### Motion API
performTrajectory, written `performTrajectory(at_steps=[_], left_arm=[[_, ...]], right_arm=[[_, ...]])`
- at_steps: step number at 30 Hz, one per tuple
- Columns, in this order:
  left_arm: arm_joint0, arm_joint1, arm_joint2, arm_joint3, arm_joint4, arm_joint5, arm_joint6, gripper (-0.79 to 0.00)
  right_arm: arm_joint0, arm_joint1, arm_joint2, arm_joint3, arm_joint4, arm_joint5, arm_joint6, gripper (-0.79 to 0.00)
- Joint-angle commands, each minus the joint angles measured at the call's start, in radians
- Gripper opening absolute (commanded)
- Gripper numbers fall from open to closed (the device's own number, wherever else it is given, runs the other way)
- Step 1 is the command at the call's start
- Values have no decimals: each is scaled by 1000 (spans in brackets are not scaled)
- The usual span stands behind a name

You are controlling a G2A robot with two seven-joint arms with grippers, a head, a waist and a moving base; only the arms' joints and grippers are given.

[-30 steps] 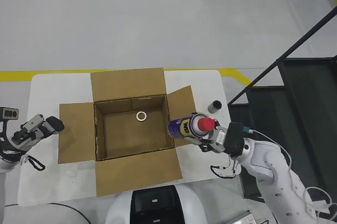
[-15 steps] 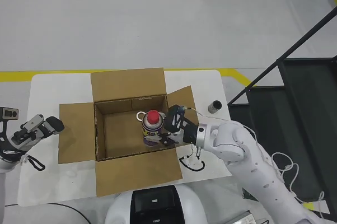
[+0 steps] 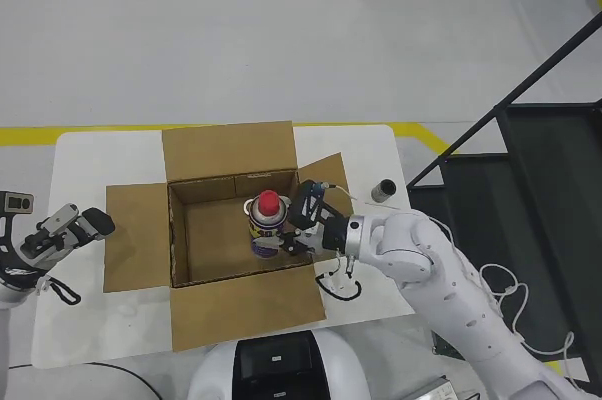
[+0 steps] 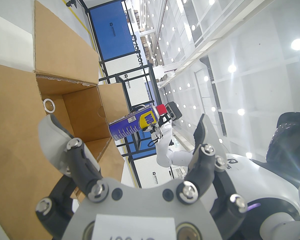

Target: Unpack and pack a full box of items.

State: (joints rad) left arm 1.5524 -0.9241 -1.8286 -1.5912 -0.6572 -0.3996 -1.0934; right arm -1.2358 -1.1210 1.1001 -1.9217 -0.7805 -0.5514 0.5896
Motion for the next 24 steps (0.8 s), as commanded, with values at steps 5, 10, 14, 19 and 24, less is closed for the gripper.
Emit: performTrajectory(at_steps=[5, 10, 14, 19, 24], left_arm=[[0, 0, 0, 0, 0, 0, 0, 0], [0, 0, 0, 0, 0, 0, 0, 0], [0, 0, 0, 0, 0, 0, 0, 0], [0, 0, 0, 0, 0, 0, 0, 0], [0, 0, 0, 0, 0, 0, 0, 0]], right_arm=[[48, 2, -18, 77, 415, -2, 180, -785], [172, 0, -29, 101, 617, 226, 408, -785], [271, -8, -60, 133, 610, 375, 472, -785], [362, -23, -137, 178, 526, 592, 520, -785], [423, -41, -210, 225, 470, 725, 532, -785]])
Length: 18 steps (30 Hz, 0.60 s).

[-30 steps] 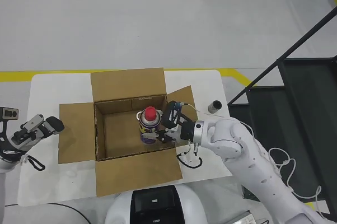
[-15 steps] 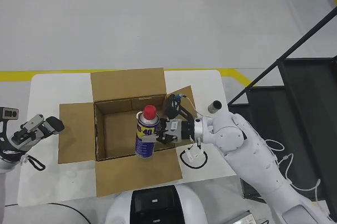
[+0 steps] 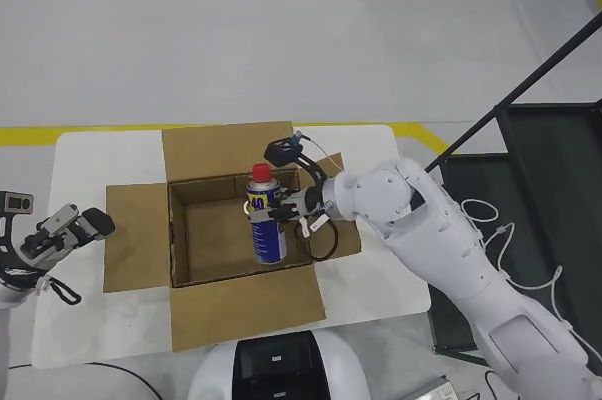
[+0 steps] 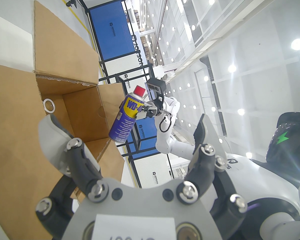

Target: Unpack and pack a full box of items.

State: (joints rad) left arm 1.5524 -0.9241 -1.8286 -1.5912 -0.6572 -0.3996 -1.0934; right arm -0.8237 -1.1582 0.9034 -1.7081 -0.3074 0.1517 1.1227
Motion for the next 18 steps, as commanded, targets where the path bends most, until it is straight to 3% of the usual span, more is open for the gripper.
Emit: performTrajectory(at_steps=[1, 18], left_arm=[[0, 0, 0, 0, 0, 0, 0, 0], [0, 0, 0, 0, 0, 0, 0, 0]], right_arm=[[19, -7, -26, 29, -9, 43, 3, -785], [157, -84, -245, 252, -93, 157, 24, -785]])
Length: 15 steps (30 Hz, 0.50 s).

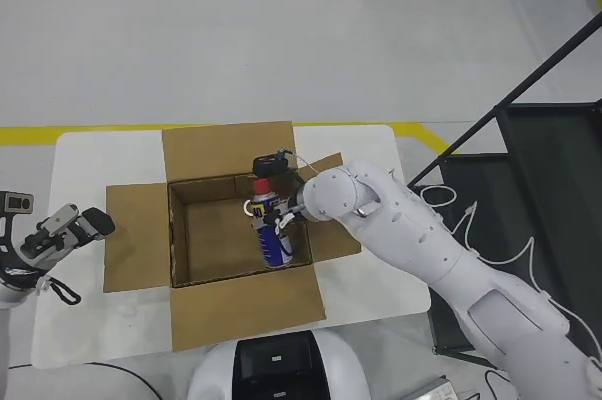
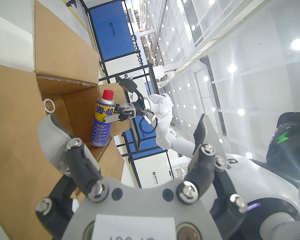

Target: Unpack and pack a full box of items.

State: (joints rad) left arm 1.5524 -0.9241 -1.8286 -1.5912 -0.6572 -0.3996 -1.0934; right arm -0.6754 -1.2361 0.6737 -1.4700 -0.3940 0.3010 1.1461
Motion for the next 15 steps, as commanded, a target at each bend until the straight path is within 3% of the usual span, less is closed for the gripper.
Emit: performTrajectory(at_steps=[1, 3, 4, 5, 15], left_arm=[[0, 0, 0, 0, 0, 0, 0, 0], [0, 0, 0, 0, 0, 0, 0, 0], [0, 0, 0, 0, 0, 0, 0, 0], [0, 0, 0, 0, 0, 0, 0, 0], [0, 0, 0, 0, 0, 0, 0, 0]], right_arm=[[15, -12, -29, 24, -10, 14, 1, -785], [29, -24, -50, 47, -18, 27, -5, -754], [35, -30, -58, 61, -16, 34, -7, -465], [43, -36, -66, 75, -15, 37, -5, 0], [73, -71, -97, 125, 0, 32, -4, 0]])
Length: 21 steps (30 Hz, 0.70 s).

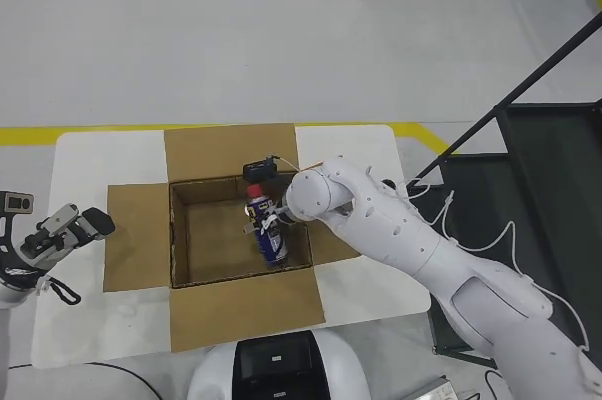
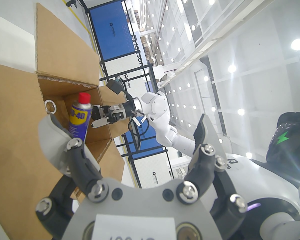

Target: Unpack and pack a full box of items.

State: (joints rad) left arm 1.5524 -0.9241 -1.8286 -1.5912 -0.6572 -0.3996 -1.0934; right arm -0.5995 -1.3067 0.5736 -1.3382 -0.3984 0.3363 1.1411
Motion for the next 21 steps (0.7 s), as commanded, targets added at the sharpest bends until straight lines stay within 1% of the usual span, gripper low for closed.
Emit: performTrajectory(at_steps=[1, 5, 9, 12, 14, 16, 17, 21], left_arm=[[0, 0, 0, 0, 0, 0, 0, 0], [0, 0, 0, 0, 0, 0, 0, 0], [0, 0, 0, 0, 0, 0, 0, 0], [0, 0, 0, 0, 0, 0, 0, 0], [0, 0, 0, 0, 0, 0, 0, 0], [0, 0, 0, 0, 0, 0, 0, 0], [0, 0, 0, 0, 0, 0, 0, 0], [0, 0, 0, 0, 0, 0, 0, 0]], right_arm=[[-6, 1, 8, -15, 4, -5, 0, 0], [-41, 17, 52, -105, -5, -25, -21, 0], [-128, 54, 142, -273, -10, -91, -51, 0], [-228, 91, 245, -414, 0, -201, -69, 0], [-304, 116, 322, -497, 18, -298, -72, 0], [-376, 141, 407, -573, -9, -391, -86, 0], [-419, 151, 447, -605, 3, -439, -94, 0], [-577, 189, 627, -696, -32, -606, -166, 0]])
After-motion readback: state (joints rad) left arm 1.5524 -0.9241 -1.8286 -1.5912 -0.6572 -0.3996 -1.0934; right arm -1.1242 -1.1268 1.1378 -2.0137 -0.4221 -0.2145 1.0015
